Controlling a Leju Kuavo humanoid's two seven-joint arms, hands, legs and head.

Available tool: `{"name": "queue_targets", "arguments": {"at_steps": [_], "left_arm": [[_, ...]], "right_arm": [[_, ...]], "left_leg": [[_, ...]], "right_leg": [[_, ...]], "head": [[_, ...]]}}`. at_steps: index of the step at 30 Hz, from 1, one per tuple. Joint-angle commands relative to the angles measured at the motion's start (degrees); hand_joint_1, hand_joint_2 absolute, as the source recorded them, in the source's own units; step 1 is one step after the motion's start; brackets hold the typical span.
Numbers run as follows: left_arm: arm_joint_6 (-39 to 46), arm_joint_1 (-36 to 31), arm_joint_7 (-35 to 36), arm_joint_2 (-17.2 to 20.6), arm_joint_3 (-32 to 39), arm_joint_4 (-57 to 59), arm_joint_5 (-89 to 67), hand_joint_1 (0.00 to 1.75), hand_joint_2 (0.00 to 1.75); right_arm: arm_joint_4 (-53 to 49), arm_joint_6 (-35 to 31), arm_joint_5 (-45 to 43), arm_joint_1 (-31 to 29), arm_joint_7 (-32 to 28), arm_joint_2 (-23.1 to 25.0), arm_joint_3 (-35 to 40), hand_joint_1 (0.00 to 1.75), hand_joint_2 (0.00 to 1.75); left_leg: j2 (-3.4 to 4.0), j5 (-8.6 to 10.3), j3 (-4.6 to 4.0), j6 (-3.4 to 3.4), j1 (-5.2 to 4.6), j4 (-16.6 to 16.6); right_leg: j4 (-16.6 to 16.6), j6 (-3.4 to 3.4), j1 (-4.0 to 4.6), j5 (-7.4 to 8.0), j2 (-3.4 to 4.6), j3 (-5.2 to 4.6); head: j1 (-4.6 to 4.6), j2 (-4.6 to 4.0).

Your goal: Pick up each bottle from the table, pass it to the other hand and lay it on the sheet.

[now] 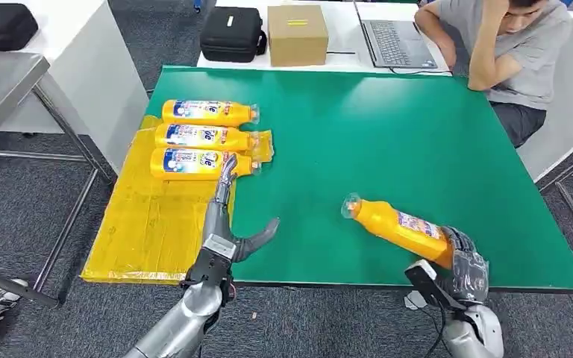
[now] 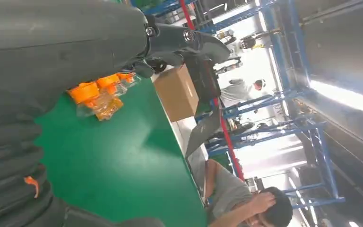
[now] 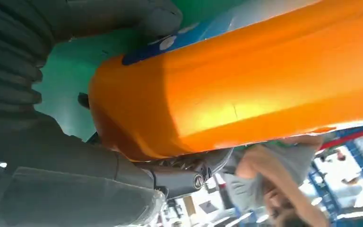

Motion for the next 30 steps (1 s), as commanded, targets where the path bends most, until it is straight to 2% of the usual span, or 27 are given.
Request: {"name": "queue_targets", "arguments": {"at_steps": [1,4,8,13,19,23,30], "left_arm": [[0.33,-1.80,0.13,1.24,-2.13,3.58,0.25,0.00,1.75],[-1.54,-2.24,0.13,-0.60,-0.52,5.35,3.34,0.00,1.75],[-4.00,-2.11,0.13,-3.60,1.57,9.36,6.88,0.00,1.75],[-5.44,-1.54,0.13,-4.37,0.58,10.12,6.94,0.00,1.75],[-5.59,-1.53,0.13,-4.52,0.43,10.34,6.98,0.00,1.75],[-6.28,-1.78,0.13,-4.65,-0.26,10.89,6.86,0.00,1.75],[-14.77,-3.51,0.13,-7.87,-3.52,20.80,10.16,0.00,1.75]], "right_arm": [[-3.94,-0.90,-4.52,1.24,0.02,2.22,0.47,1.75,1.75],[-10.92,-0.90,-7.94,3.19,0.02,3.43,-0.30,1.75,1.75],[-17.68,-0.90,-9.51,5.07,0.02,5.08,1.20,1.75,1.75],[-22.08,-0.90,-9.90,5.88,0.02,6.73,2.98,1.75,1.75],[-22.85,-0.90,-9.63,6.02,0.02,7.27,2.99,1.75,1.75],[-25.10,-0.90,-8.73,6.45,0.02,8.30,3.16,1.75,1.75],[-27.51,-0.90,-6.11,6.20,0.02,11.42,2.06,1.75,1.75]], "left_leg": [[0.14,-0.20,0.28,-0.17,0.07,0.03],[0.05,-0.06,0.04,-0.10,0.01,-0.01],[0.11,-0.17,0.13,-0.18,0.03,0.03],[0.10,-0.07,-0.09,-0.09,0.02,-0.02],[0.18,-0.19,0.09,-0.16,0.03,0.00],[0.07,-0.06,-0.14,-0.09,0.02,-0.02],[0.08,-0.11,-0.03,-0.13,0.02,-0.03]], "right_leg": [[0.02,-0.16,0.08,-0.17,0.06,0.24],[0.00,-0.10,0.02,-0.06,0.01,0.02],[0.06,-0.17,0.04,-0.15,0.04,0.09],[-0.01,-0.08,0.03,-0.05,0.06,-0.11],[0.03,-0.15,0.05,-0.15,0.11,0.02],[-0.01,-0.08,0.02,-0.05,0.04,-0.17],[0.00,-0.12,0.03,-0.10,0.03,-0.07]], "head": [[0.00,0.00],[0.00,0.00],[0.00,0.00],[0.00,0.00],[0.00,0.00],[0.00,0.00],[0.00,0.00]]}}
